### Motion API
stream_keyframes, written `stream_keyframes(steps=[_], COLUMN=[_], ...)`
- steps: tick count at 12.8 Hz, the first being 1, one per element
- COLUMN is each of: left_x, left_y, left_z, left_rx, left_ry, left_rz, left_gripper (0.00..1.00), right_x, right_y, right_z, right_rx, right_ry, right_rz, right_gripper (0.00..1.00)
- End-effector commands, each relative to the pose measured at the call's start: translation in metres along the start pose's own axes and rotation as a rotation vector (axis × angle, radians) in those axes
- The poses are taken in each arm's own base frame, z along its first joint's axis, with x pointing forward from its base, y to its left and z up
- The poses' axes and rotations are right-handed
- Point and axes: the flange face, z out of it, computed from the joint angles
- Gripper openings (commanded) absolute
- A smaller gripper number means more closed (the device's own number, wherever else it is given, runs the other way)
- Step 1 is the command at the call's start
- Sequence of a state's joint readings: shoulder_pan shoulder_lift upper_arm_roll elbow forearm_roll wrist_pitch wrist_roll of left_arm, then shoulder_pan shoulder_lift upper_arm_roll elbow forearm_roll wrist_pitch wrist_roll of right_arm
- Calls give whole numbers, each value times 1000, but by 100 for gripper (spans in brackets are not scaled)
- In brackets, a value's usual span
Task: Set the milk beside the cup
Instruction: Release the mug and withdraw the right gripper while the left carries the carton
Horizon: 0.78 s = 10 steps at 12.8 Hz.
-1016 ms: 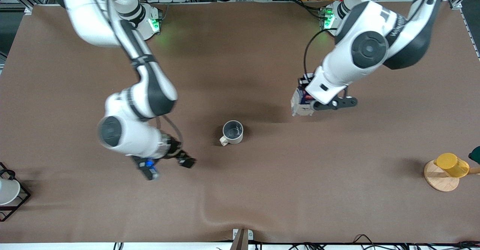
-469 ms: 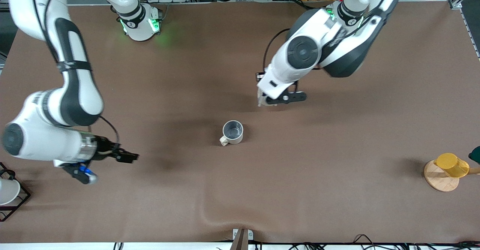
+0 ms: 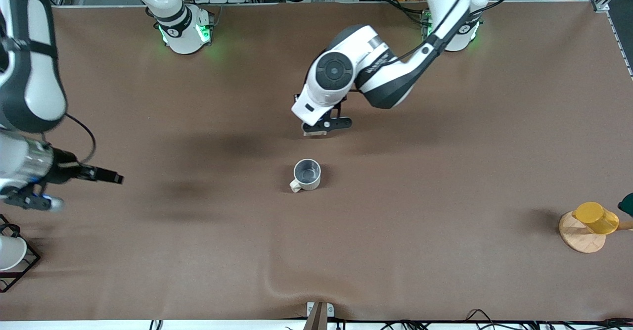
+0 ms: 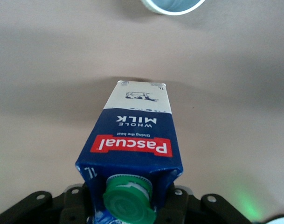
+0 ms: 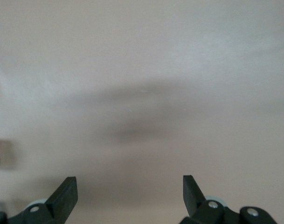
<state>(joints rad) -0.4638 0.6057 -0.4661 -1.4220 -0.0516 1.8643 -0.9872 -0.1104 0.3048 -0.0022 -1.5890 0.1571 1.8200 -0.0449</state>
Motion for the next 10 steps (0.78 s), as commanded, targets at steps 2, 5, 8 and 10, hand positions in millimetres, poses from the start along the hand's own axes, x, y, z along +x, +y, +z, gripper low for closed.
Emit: stream_keyframes(steps=[2,5,8,10], left_x=[16,21,25,30], left_y=[21,16,13,12], left_z=[19,19,23,30], left_rx=[56,73,87,89], left_ry=[90,88,87,88], left_rz=[-11,1,23,20], left_gripper=[54,54,54,54], right_x=[-48,-67,-80,-86], right_y=[-3,-8,-15,-16], right_z=[-67,-99,-119,-130], right_rx=[-119,-140,-141,-131], right_ry=[46,54,37,8], right_rz=[-99,-165,-189,-168], right_gripper=[100,100,100,100])
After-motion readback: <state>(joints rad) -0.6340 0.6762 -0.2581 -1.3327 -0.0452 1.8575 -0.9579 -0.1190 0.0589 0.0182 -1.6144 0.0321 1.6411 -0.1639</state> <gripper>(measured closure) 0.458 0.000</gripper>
